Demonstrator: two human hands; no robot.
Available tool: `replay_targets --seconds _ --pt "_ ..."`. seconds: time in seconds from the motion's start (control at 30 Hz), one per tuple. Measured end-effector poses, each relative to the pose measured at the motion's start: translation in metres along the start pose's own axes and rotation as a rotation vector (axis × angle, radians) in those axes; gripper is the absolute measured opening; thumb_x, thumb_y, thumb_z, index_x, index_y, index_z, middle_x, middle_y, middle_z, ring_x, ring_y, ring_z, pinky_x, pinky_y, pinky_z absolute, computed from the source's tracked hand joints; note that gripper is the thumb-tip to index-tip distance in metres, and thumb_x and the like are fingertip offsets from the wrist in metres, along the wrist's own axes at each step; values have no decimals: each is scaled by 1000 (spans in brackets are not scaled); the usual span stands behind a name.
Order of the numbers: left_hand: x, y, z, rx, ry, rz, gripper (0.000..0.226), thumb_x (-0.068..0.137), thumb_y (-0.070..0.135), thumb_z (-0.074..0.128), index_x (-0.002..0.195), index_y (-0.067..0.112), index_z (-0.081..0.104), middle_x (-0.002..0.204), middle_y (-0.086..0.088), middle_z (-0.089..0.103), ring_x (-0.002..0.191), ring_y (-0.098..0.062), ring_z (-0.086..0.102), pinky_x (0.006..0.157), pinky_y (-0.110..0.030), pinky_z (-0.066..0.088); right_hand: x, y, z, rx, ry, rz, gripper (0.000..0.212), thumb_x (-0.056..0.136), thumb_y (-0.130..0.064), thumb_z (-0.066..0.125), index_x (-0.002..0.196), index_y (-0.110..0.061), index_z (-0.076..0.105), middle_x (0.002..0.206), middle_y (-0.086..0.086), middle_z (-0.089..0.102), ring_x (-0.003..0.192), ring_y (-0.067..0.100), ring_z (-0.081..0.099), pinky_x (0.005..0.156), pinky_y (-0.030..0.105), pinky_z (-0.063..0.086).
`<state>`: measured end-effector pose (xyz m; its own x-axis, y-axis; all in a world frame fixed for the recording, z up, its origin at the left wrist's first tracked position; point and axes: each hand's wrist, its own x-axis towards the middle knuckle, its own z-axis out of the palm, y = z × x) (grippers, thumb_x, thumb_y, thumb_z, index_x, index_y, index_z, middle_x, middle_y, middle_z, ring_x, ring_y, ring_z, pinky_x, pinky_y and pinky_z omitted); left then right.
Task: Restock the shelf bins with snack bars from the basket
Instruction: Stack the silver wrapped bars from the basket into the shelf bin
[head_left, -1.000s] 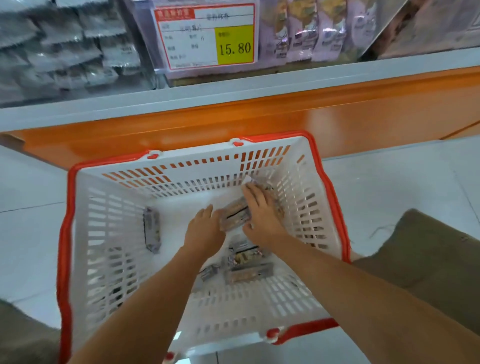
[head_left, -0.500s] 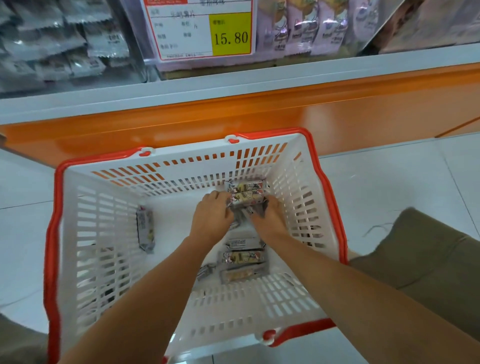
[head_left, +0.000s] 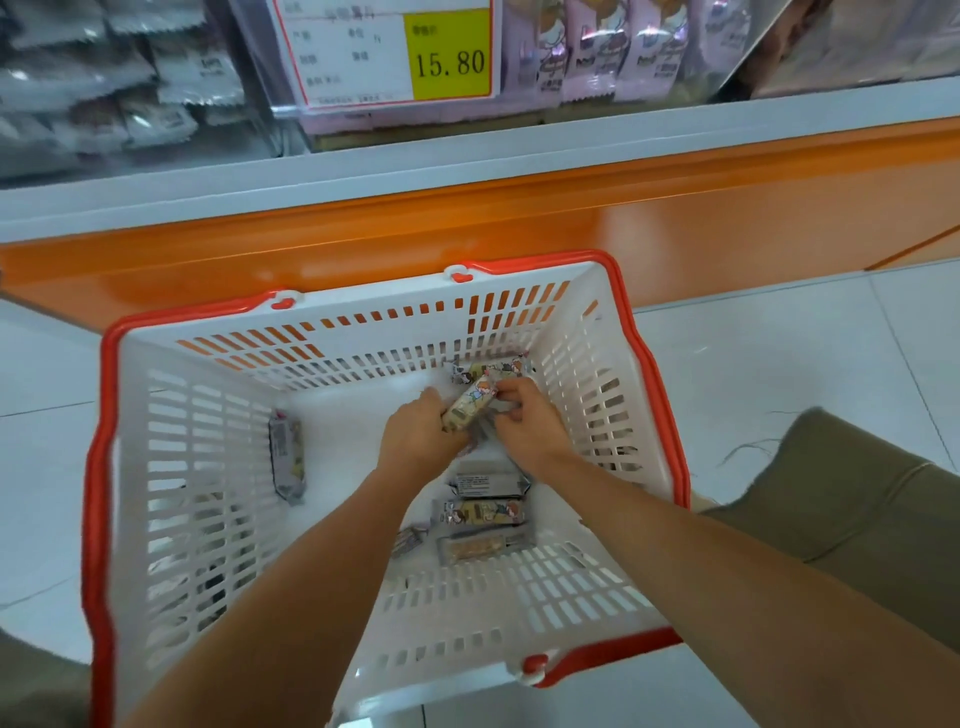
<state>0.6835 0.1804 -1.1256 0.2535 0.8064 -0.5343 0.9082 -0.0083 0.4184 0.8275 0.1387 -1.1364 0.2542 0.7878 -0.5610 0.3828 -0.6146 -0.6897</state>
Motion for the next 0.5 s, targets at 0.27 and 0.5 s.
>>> replay_targets --seconds 0.27,0.5 --pt "-79 -11 -89 -96 230 -24 28 91 27 59 114 11 58 79 -2 58 68 -18 51 51 -26 32 -49 -84 -17 -77 -66 -380 37 96 -5 53 130 -17 54 126 -1 60 98 14 61 89 32 53" --pt "-181 -5 -177 -181 724 8 18 89 31 60 95 14 59 89 -2 58 81 -22 55 61 -29 31 -121 -193 -53 -150 5 -805 30 92 -1 52 117 -14 64 110 0 67 97 14 63 83 26 50"
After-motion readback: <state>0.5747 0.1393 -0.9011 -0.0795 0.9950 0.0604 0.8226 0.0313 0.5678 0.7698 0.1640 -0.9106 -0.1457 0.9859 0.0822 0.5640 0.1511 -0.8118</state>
